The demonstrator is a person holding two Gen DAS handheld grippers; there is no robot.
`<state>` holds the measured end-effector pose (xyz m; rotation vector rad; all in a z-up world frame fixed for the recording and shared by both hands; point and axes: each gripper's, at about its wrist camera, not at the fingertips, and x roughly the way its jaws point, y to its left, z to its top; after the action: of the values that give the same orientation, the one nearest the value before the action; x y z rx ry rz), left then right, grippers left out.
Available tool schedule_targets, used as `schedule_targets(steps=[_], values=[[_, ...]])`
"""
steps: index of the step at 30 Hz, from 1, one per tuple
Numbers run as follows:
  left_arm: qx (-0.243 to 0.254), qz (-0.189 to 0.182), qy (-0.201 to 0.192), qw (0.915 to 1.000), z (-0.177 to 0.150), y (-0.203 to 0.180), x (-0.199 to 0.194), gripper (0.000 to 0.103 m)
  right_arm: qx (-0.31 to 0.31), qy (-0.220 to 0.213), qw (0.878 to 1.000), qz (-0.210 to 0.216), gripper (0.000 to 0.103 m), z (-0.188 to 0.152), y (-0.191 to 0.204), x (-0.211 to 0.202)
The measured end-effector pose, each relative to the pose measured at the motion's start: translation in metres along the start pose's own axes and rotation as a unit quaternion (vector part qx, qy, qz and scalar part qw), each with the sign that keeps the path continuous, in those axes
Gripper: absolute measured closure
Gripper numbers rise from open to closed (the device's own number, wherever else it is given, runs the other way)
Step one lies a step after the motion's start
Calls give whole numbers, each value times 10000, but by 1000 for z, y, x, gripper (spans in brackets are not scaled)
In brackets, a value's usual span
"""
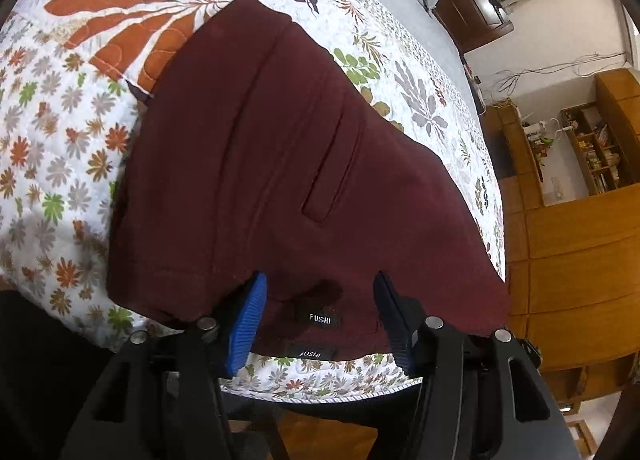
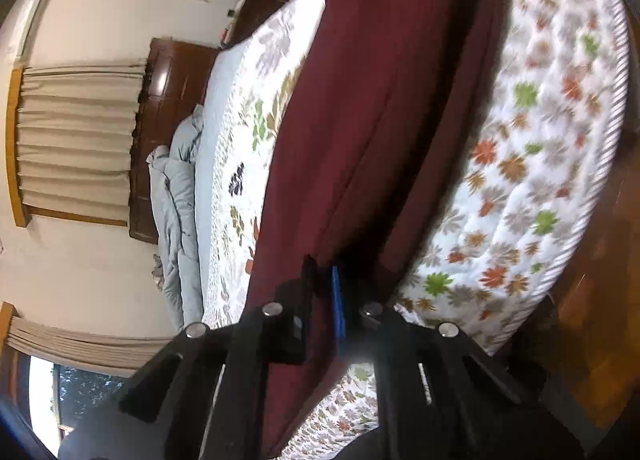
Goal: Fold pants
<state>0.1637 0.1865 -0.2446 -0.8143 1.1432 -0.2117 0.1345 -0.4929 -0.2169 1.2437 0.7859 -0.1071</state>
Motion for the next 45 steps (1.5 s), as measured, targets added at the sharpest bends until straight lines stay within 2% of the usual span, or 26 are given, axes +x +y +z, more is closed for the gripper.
schedule_targets(steps=[3, 5, 7, 8, 9, 11, 13, 14, 17, 19, 21, 22, 23, 24, 25, 27, 29, 32, 36, 37, 45], values=[[12, -30, 3, 10000, 2, 1, 1, 47, -7, 96, 9998, -176, 95, -2, -14, 11], [21, -48, 3, 10000, 3, 1, 1, 47, 140, 118, 9998, -31, 94, 0, -23, 15], [48, -60, 15, 10000, 2, 2, -2, 47, 138, 150, 9995, 244, 84, 1, -23, 11], [61, -74, 17, 10000, 2, 2, -3, 47, 132, 95, 9993, 341, 69, 2, -22, 5], [87, -85, 18, 9999, 2, 1, -4, 47, 99, -76, 9994, 320, 60, 3, -21, -5], [136, -98, 0, 9999, 1, 0, -6, 47, 82, -707, 9974, 61, 59, 12, -23, -36], [154, -110, -46, 9998, -1, 1, -7, 47, 146, -1175, 9928, 160, 60, 23, -26, -60], [160, -103, -58, 9998, -2, 1, -6, 47, 117, -1256, 9917, 254, 60, 29, -24, -65], [140, -89, -54, 9998, -1, 1, -6, 46, 1, -1014, 9937, 478, 60, 47, -18, -51], [117, -71, -48, 9999, -1, 0, -5, 46, -53, -888, 9954, 364, 60, 54, -19, -36], [131, -46, -41, 9999, 0, -1, -5, 46, 178, -659, 9975, 155, 62, 61, -34, -20], [134, -41, -49, 9999, 0, -3, -3, 46, 300, -679, 9972, -3, 66, 66, -38, -18], [133, -45, -58, 9999, 0, -3, -3, 46, 402, -687, 9968, -33, 81, 70, -47, -19], [134, -46, -64, 9999, 0, -4, -2, 46, 464, -691, 9965, 12, 86, 73, -53, -22], [137, -42, -67, 9999, 1, -5, -2, 46, 502, -847, 9951, 87, 85, 75, -58, -34], [158, -20, -59, 9999, 1, -5, 0, 46, 449, -1252, 9911, 56, 54, 78, -63, -59], [195, 2, -54, 9998, 2, -7, 1, 45, 579, -1452, 9876, 155, 51, 83, -77, -78], [242, 20, -80, 9997, 2, -10, 4, 42, 645, -1254, 9894, 348, 44, 93, -88, -74], [350, 114, -110, 9993, 2, -14, 7, 39, 511, -1009, 9921, 535, 35, 100, -85, -54], [365, 124, -125, 9992, 2, -15, 8, 39, 524, -962, 9929, 462, 35, 102, -83, -47], [475, 230, -240, 9983, 0, -17, 10, 39, 322, -786, 9942, 665, 37, 120, -76, -23]])
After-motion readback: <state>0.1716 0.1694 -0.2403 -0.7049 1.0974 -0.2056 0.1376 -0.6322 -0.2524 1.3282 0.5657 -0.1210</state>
